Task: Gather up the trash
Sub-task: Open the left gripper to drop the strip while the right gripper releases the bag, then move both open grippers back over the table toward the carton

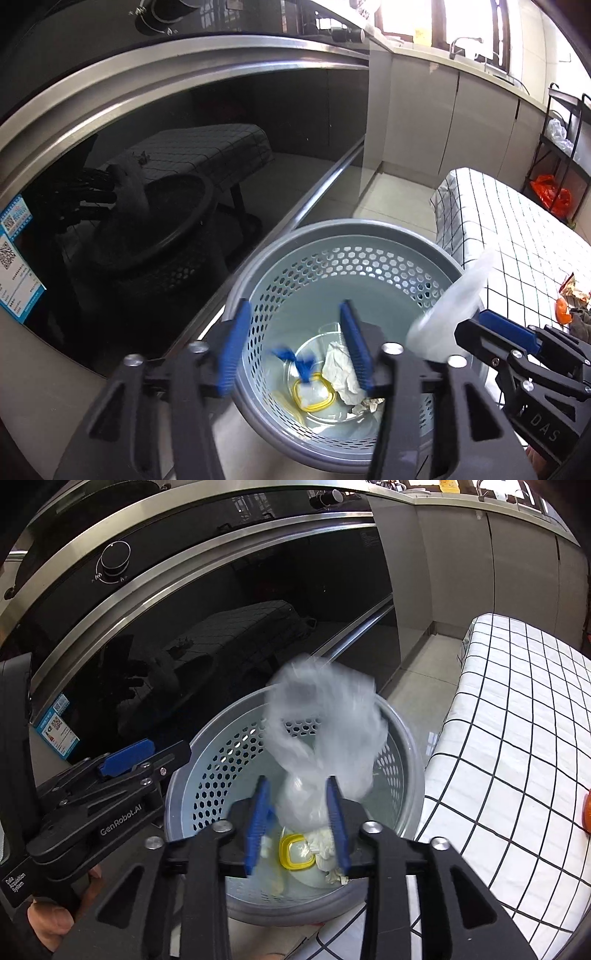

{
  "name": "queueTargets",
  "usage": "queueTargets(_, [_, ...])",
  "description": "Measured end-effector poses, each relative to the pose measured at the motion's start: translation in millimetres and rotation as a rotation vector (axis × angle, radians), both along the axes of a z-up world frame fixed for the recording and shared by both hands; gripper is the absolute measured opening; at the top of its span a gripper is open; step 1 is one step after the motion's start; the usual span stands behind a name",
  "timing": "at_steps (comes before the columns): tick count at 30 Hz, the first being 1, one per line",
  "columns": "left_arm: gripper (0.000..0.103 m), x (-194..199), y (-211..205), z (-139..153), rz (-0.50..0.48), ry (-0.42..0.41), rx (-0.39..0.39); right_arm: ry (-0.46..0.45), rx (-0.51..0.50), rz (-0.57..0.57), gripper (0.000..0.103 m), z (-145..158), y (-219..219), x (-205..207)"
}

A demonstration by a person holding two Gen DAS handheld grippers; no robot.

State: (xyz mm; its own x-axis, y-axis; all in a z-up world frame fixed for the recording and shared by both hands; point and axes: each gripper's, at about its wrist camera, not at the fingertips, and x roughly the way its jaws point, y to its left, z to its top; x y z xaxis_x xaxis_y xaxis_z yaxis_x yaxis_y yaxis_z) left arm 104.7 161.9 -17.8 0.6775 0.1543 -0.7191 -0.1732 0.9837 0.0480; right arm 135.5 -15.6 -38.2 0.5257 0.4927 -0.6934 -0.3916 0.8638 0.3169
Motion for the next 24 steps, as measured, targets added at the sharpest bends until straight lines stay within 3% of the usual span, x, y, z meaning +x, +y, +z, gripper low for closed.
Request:
queueTargets(2, [0.052,-0.3,0.2,0.4,0.002,0.0,0.001,-0.007,0.005,-0.004,0.041,0.0,0.1,0.2])
queueTargets(17, [0.056,-1.5,-0.9,1.1,0.0,-0.009,0.003,-0.012,0.001,-0.015,0.041,0.7,-1.6,-5.4])
queueTargets(24, [0.064,-4.3,-6.5,4.8,-0.008,-0.029,-0.006,-0.016,-0.005,-0.043,0.041,2.8,-11.8,-10.8])
